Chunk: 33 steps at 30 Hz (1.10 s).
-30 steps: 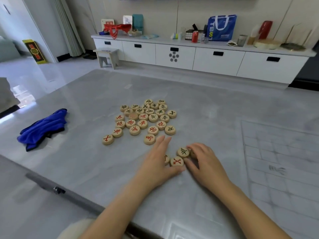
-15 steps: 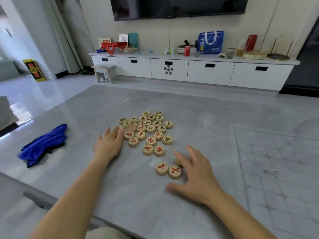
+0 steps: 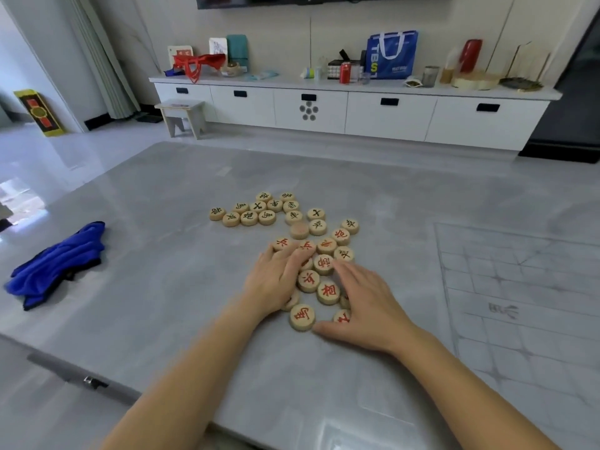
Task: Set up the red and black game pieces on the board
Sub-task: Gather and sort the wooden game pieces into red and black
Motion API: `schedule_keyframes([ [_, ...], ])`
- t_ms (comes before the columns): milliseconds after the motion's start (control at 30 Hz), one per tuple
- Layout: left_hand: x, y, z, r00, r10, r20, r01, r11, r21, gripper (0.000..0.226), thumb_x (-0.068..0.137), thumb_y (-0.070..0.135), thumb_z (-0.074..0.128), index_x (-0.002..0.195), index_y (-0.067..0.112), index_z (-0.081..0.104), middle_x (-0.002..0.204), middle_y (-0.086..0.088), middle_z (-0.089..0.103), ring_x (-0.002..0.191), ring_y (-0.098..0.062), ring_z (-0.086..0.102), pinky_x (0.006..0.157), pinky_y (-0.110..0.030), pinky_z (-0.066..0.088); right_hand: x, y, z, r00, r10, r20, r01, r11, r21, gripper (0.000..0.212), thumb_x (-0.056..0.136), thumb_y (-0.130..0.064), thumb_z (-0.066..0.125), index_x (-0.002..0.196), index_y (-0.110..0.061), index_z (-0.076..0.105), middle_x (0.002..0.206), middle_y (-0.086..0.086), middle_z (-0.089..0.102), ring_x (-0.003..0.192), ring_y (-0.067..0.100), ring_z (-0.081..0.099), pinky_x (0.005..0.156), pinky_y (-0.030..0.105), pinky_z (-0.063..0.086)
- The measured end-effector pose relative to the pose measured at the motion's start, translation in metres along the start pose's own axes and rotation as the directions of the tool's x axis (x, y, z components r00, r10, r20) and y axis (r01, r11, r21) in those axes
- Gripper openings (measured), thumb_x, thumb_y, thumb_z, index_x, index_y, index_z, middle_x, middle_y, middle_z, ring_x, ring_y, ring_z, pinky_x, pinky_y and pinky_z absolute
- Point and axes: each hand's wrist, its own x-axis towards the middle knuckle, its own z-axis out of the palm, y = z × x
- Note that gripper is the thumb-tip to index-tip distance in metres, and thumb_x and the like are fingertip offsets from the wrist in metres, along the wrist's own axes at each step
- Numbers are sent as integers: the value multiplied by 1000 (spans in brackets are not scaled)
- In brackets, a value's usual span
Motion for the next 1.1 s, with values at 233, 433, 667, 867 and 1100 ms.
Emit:
schedule_keyframes([
  [233, -27, 75, 57, 996, 78, -43, -89, 892, -443, 63, 86, 60, 1, 132, 51, 44, 145, 13, 44, 138, -7, 30, 117, -41, 17, -66, 47, -27, 991, 100, 93, -109, 990, 92, 130, 51, -86, 57, 149, -30, -7, 156, -17, -8, 143, 1, -1, 115, 24, 13],
  [433, -33, 96, 71, 994, 107, -9, -102, 915, -391, 68, 85, 65, 0, 141, 46, 35, 148, 11, 39, 141, -11, 26, 118, -36, 15, -91, 69, -30, 989, 139, 42, -142, 988, 59, 135, 46, -93, 50, 151, -24, -2, 157, -12, -5, 144, 6, 2, 118, 28, 11],
  [667, -12, 43, 30, 997, 60, -49, -57, 996, 67, 73, 86, 63, -3, 150, 34, 17, 159, 10, 10, 147, -17, 1, 118, -44, 4, -76, 77, -30, 987, 163, 15, -163, 971, 176, 127, 50, -98, 34, 150, -29, -2, 156, -18, -8, 143, 3, 1, 117, 33, 15],
  [867, 39, -49, -32, 890, -294, -349, 267, 956, -125, 62, 93, 59, 11, 147, 33, 26, 158, 5, 17, 147, -20, 7, 116, -53, 6, -10, 86, -35, 979, 182, -91, -140, 929, 343, 94, 62, -94, 17, 144, -47, 17, 157, -14, 5, 143, 6, 3, 117, 42, 13],
  [1100, 93, -101, -79, 856, -417, -305, 420, 906, -59, 65, 88, 69, 12, 146, 42, 23, 159, 6, 14, 146, -31, 4, 113, -62, 1, 96, 94, -37, 976, 190, -101, -134, 902, 409, 105, 54, -98, 20, 142, -43, 28, 158, -8, 7, 145, 12, 2, 116, 42, 10],
])
